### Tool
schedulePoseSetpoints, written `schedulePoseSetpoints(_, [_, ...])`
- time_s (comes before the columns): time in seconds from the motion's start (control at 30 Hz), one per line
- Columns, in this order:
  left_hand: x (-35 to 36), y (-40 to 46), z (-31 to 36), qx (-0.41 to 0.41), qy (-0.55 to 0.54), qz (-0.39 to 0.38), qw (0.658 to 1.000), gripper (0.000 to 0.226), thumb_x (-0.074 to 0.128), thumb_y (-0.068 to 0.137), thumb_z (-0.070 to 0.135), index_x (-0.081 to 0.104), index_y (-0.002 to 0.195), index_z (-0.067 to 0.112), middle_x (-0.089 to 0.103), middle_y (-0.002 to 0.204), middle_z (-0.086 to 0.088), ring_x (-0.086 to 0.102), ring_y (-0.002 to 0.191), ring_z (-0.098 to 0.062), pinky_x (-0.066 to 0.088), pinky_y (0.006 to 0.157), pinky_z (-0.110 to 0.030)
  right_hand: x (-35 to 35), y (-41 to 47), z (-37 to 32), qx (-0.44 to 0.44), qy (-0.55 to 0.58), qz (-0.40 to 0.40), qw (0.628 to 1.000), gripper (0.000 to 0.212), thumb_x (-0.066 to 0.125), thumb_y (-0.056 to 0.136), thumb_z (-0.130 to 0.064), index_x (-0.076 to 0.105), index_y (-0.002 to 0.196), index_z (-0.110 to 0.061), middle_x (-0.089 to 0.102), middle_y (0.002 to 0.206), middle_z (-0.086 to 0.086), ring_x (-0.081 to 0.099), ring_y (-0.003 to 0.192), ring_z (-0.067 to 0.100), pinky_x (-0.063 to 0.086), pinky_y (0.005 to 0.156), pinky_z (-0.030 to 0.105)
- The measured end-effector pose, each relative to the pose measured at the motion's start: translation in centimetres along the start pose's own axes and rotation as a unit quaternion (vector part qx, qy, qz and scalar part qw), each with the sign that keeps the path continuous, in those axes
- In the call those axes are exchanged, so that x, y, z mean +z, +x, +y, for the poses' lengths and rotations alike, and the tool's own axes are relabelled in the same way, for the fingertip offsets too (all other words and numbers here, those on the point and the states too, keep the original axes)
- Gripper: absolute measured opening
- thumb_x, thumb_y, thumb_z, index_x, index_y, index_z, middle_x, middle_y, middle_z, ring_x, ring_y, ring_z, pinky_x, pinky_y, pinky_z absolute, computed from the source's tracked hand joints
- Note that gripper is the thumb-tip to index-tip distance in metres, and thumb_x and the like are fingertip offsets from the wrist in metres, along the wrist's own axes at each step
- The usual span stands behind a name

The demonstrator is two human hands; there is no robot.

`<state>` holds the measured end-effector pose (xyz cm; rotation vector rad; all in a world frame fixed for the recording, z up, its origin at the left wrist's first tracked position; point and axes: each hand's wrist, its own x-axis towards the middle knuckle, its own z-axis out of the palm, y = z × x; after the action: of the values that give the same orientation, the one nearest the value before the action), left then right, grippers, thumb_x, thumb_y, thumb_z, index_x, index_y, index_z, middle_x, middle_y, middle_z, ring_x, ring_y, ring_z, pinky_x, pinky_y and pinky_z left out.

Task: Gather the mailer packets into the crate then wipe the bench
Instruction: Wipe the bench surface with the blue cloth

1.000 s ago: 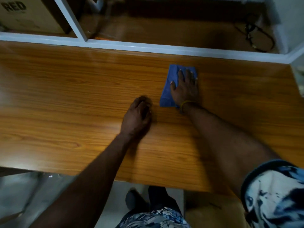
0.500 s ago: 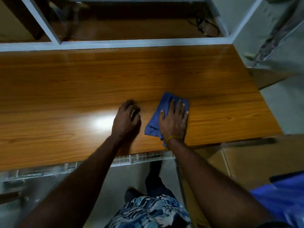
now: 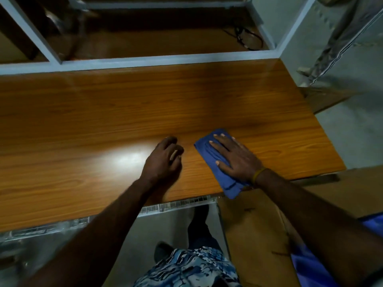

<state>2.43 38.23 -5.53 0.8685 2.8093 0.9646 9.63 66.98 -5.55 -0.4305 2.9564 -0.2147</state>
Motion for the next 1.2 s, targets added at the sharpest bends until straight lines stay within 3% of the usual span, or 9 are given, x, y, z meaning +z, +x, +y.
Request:
schedulePoseSetpoints(0.2, [1.4,4.5,0.3,0.006,0.005,-0.025,1.000,0.027,0.060,0.090,0.025,0.066,0.116,0.021,0.048,0.141,-0.004,0.053,0.121,-0.023,0.047,0.085,-0.030,-2.1,6.9,7.1,-0.080,-0.032,-0.035,0.996,0.069,0.016,0.098,-0.063,-0.001,0.157,-0.033,-0.006,0.166,-0.007,-0.005,0.153,0.016,0.009,0.123,0.045])
schedulePoseSetpoints(0.33, [2.2,8.0,0.4,-0.008,0.016,-0.040,0.999,0.036,0.055,0.091,0.033,0.065,0.123,0.018,0.045,0.146,-0.008,0.045,0.129,-0.024,0.045,0.097,-0.033,-3.3,12.1,10.6,-0.116,-0.050,-0.029,0.992,0.069,0.025,0.099,-0.059,0.003,0.158,-0.028,-0.004,0.166,-0.004,-0.003,0.153,0.019,0.007,0.123,0.043])
schedulePoseSetpoints(0.47, [2.9,11.3,0.7,-0.024,0.027,-0.049,0.998,0.050,0.045,0.088,0.041,0.064,0.126,0.016,0.048,0.146,-0.009,0.042,0.135,-0.027,0.039,0.107,-0.037,-4.3,17.3,13.3,-0.144,-0.055,-0.021,0.988,0.069,0.025,0.100,-0.059,0.013,0.158,-0.023,0.008,0.166,0.003,0.011,0.152,0.026,0.017,0.121,0.049])
schedulePoseSetpoints(0.7, [3.8,14.0,1.0,-0.032,0.020,0.007,0.999,0.040,0.057,0.089,0.036,0.067,0.123,0.018,0.055,0.140,-0.004,0.046,0.135,-0.021,0.038,0.110,-0.033,-6.8,25.5,16.9,-0.140,-0.058,-0.029,0.988,0.071,0.022,0.097,-0.060,0.016,0.157,-0.022,0.014,0.164,0.007,0.014,0.151,0.029,0.014,0.121,0.052])
schedulePoseSetpoints(0.97, [3.7,14.0,1.0,-0.036,0.015,0.016,0.999,0.040,0.061,0.086,0.034,0.067,0.122,0.016,0.056,0.141,-0.004,0.047,0.135,-0.020,0.035,0.113,-0.030,-6.7,28.9,18.3,-0.049,-0.041,0.017,0.998,0.066,0.033,0.100,-0.053,0.018,0.157,-0.022,0.016,0.164,0.006,0.019,0.149,0.029,0.018,0.121,0.048])
schedulePoseSetpoints(1.1, [3.4,13.8,1.5,-0.038,0.013,0.011,0.999,0.039,0.061,0.088,0.033,0.067,0.123,0.017,0.054,0.142,-0.003,0.045,0.135,-0.019,0.040,0.110,-0.038,-6.0,27.6,16.9,0.087,-0.004,0.050,0.995,0.065,0.035,0.102,-0.050,0.017,0.157,-0.021,0.013,0.165,0.007,0.012,0.151,0.029,0.011,0.122,0.048])
schedulePoseSetpoints(1.2, [3.1,13.6,2.0,-0.057,0.007,-0.001,0.998,0.042,0.059,0.092,0.033,0.061,0.132,0.018,0.049,0.147,-0.002,0.039,0.139,-0.018,0.037,0.112,-0.037,-4.9,25.3,14.9,0.194,0.025,0.074,0.978,0.066,0.036,0.101,-0.049,0.019,0.157,-0.019,0.013,0.164,0.012,0.011,0.151,0.033,0.008,0.122,0.049])
